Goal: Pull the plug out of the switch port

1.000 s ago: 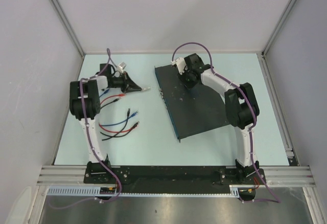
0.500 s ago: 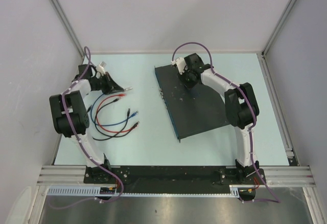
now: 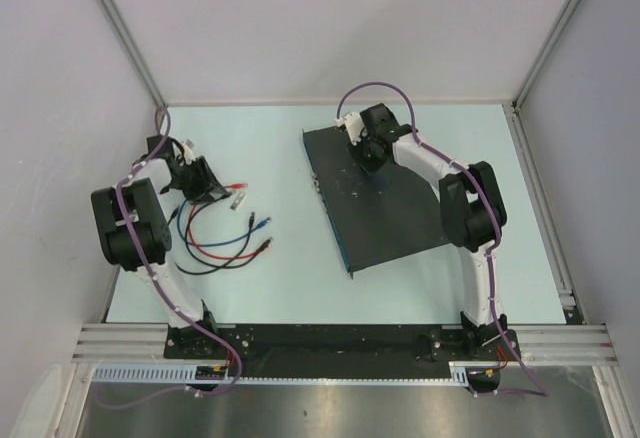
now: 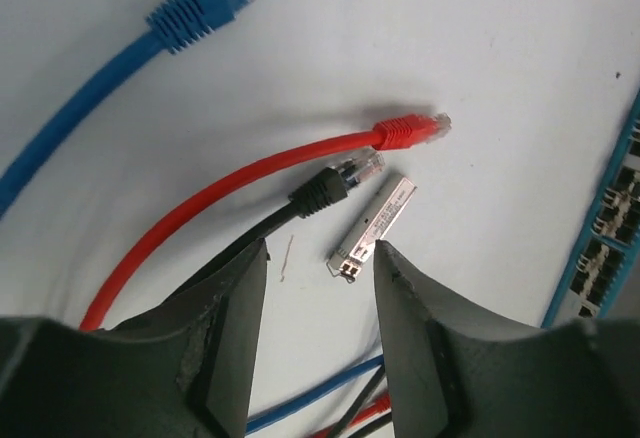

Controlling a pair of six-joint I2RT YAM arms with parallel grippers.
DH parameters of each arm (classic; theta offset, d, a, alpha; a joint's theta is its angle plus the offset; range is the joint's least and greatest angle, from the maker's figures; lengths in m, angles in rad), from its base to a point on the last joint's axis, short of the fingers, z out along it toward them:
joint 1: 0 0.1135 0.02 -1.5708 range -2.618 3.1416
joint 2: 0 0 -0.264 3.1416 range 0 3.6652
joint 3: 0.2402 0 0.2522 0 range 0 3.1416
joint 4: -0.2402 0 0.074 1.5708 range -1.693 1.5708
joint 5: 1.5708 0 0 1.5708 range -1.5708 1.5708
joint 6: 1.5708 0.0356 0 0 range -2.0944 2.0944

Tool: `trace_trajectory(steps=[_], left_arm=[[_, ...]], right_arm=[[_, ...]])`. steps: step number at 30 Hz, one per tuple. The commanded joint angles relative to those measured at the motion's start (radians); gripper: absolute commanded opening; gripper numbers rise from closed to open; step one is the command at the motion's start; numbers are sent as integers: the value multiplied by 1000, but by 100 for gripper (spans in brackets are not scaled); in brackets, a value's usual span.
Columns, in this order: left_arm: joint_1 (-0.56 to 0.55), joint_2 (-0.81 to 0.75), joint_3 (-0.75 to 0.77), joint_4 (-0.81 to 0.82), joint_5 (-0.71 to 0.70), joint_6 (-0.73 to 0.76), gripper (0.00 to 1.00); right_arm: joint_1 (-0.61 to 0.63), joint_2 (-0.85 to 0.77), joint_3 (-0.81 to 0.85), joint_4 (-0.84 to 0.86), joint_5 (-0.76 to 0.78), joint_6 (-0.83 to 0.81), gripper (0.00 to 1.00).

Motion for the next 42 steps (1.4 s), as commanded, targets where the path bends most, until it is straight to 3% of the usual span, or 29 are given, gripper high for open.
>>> trace_trajectory(steps=[1,7,15,27,42], left_arm=[[-49,-92,77,-18,-86,3,52],[-172,-27,91,174,259,-62,50],[-263,193,186,366,397,-168,48],[-382,452,326,492,458,-260,49],[-411,511,389,444,431,-271,46]], right_arm=[[45,91,-12,-44,-59,28,29],[45,89,-20,-52,-58,27,29],[45,59,-58,-64,-36,16,29],[48,-1,-149,-88,2,-6,29],[51,31,-106,-93,2,-1,29]])
